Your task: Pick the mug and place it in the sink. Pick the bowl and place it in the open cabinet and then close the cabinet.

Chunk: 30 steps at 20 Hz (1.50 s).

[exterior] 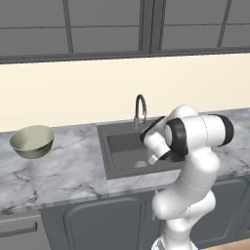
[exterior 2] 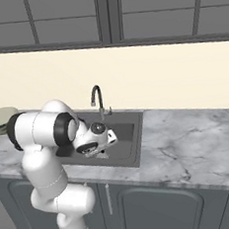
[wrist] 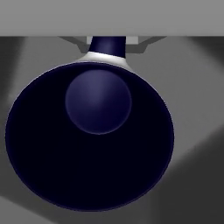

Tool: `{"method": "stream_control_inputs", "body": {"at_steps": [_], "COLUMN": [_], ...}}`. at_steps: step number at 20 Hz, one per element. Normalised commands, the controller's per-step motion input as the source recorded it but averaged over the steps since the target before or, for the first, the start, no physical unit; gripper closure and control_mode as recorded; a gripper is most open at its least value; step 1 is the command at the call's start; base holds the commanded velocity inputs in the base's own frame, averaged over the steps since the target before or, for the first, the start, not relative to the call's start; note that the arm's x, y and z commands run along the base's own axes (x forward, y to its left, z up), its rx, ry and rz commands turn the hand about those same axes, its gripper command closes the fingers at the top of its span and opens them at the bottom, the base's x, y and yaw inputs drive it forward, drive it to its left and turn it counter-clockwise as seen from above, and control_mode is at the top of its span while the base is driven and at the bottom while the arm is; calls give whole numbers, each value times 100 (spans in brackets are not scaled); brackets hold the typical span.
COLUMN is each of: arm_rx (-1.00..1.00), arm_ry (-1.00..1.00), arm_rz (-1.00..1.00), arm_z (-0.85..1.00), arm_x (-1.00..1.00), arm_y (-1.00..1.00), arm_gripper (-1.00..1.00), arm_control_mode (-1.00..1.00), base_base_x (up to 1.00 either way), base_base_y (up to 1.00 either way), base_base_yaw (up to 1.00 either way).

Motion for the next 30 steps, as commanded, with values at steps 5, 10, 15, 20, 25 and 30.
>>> {"method": "stream_control_inputs", "body": {"at_steps": [5, 10, 15, 20, 25, 30], "arm_rx": [3, 0, 5, 8, 7, 4], "arm_ry": [17, 10, 8, 5, 1, 0], "arm_rz": [-15, -15, -14, -13, -12, -12], "arm_z": [-7, -20, -36, -48, -46, -43], "arm_x": [24, 21, 1, 0, 0, 0], "arm_y": [23, 23, 0, 0, 0, 4], "arm_gripper": [100, 100, 100, 100, 100, 100], "arm_control_mode": [-100, -100, -100, -100, -100, -100], "base_base_x": [0, 0, 0, 0, 0, 0], "base_base_y": [0, 0, 0, 0, 0, 0], "base_base_yaw": [0, 0, 0, 0, 0, 0]}}
